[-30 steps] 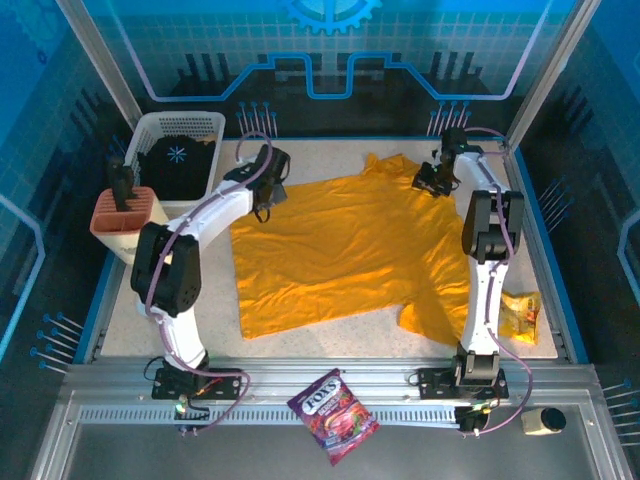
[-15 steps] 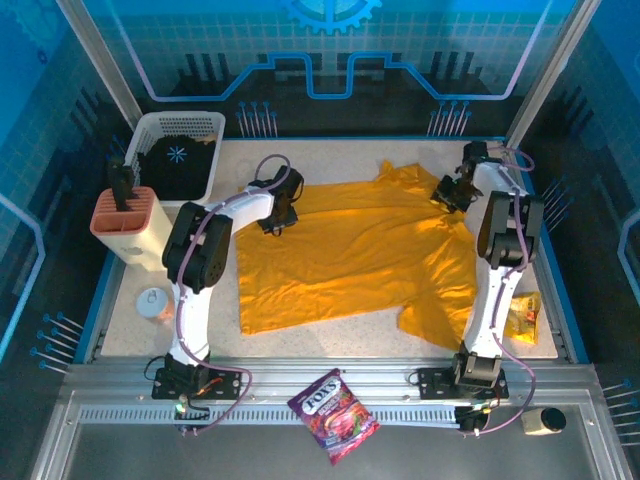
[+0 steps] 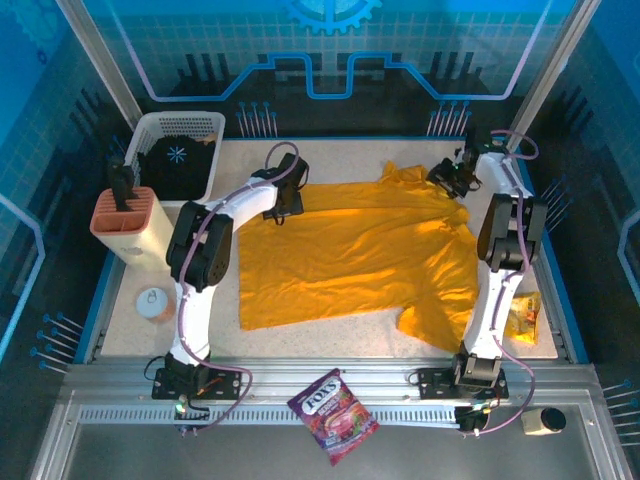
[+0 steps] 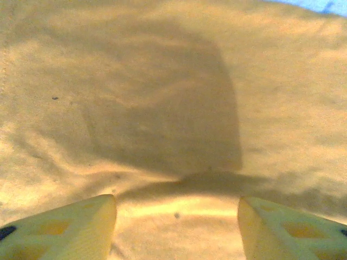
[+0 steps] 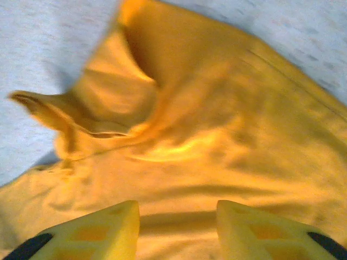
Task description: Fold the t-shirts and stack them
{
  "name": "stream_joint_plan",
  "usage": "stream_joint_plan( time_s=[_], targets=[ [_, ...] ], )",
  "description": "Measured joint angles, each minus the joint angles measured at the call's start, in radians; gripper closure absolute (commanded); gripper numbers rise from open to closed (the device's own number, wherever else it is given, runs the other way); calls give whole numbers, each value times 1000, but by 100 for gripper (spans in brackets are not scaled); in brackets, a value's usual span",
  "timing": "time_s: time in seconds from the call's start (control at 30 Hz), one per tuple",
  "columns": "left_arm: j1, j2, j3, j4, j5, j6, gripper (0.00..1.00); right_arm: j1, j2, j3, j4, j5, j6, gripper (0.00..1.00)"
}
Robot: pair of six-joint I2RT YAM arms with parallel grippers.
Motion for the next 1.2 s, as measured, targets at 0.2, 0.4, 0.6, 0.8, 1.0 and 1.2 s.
stream_joint_plan(
  time_s=[0.2, 0.4, 0.6, 0.8, 1.0, 1.2],
  targets=[
    [-56, -107, -39, 4, 1, 4, 34, 16, 125, 108, 59, -95, 99, 44],
    [-76, -150, -126, 12, 3, -3, 34, 15, 211, 144, 90, -147, 188, 49],
    [-79, -150, -177, 11, 9, -4, 35, 31, 237, 192, 123, -147, 238, 59],
    [-87, -150, -179, 12, 9, -4, 35, 39, 269, 195, 134, -149, 275, 75],
    [-101, -150, -203, 26, 10, -11, 36, 42, 280, 238, 137, -154, 306, 100],
    [-112, -150, -229, 30, 12, -23, 36, 46, 318, 335, 152, -161, 313, 100]
  ],
)
